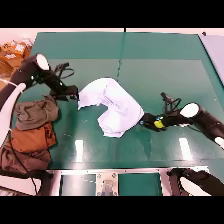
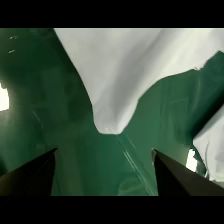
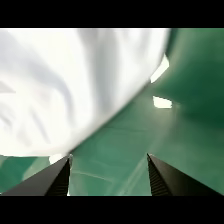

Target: Fold the shirts.

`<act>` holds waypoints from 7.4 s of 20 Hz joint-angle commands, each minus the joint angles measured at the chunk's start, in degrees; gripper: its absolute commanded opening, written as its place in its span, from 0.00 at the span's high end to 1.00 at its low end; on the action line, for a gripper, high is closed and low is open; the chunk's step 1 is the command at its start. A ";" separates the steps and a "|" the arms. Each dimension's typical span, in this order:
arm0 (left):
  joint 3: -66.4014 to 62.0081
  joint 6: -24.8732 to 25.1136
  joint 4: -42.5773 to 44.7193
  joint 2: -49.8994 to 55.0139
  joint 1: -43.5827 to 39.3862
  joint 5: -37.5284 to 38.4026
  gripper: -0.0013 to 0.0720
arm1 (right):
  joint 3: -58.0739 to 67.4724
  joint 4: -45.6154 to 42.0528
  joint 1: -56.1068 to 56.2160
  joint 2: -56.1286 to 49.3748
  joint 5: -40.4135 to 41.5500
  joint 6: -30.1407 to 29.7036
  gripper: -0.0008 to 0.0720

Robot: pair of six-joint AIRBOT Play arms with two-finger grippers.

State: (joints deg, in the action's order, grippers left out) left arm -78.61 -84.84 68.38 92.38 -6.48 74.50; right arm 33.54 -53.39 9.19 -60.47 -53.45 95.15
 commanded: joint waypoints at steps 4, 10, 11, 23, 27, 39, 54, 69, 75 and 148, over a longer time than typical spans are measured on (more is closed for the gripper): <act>9.49 12.22 -22.36 5.77 1.46 -15.23 0.08 | -0.63 8.00 4.66 -6.29 11.26 -2.08 0.24; 2.89 16.28 -21.90 5.86 3.72 -7.15 0.95 | 2.69 7.93 4.57 -10.49 13.00 -6.16 0.97; 0.81 15.76 -21.42 5.75 4.76 -5.03 0.95 | 3.45 7.78 3.89 -10.40 12.52 -8.07 0.97; -24.48 12.48 -13.94 -27.74 9.94 -4.22 0.95 | 46.53 5.62 -23.37 10.91 -6.43 -14.88 0.97; -36.26 12.74 -13.92 -37.51 9.94 -7.72 0.95 | 60.85 1.07 -28.44 17.59 -6.08 -14.84 0.97; -30.03 10.91 -7.23 -33.18 9.94 -8.81 0.95 | 52.81 2.27 -31.47 22.32 -11.39 -14.84 0.97; -23.43 15.98 -16.72 14.32 -0.37 -18.34 0.07 | 23.65 5.46 -26.23 -16.59 8.98 -20.83 0.55; -30.60 11.76 -12.76 13.51 14.53 16.63 0.33 | 0.11 -10.23 -41.55 -2.91 -12.55 -16.61 0.23; -18.97 10.40 -10.88 8.83 15.54 19.26 0.33 | 0.20 -5.01 -41.24 -9.73 -8.04 -20.74 0.24; -20.11 12.83 -14.38 9.75 6.67 -12.11 0.01 | 41.57 17.99 -43.69 -28.61 -12.87 -27.23 0.97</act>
State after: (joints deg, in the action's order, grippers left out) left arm -98.43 -72.05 53.93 101.73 -1.87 55.94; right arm 76.03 -31.07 -30.11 -89.54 -57.39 64.53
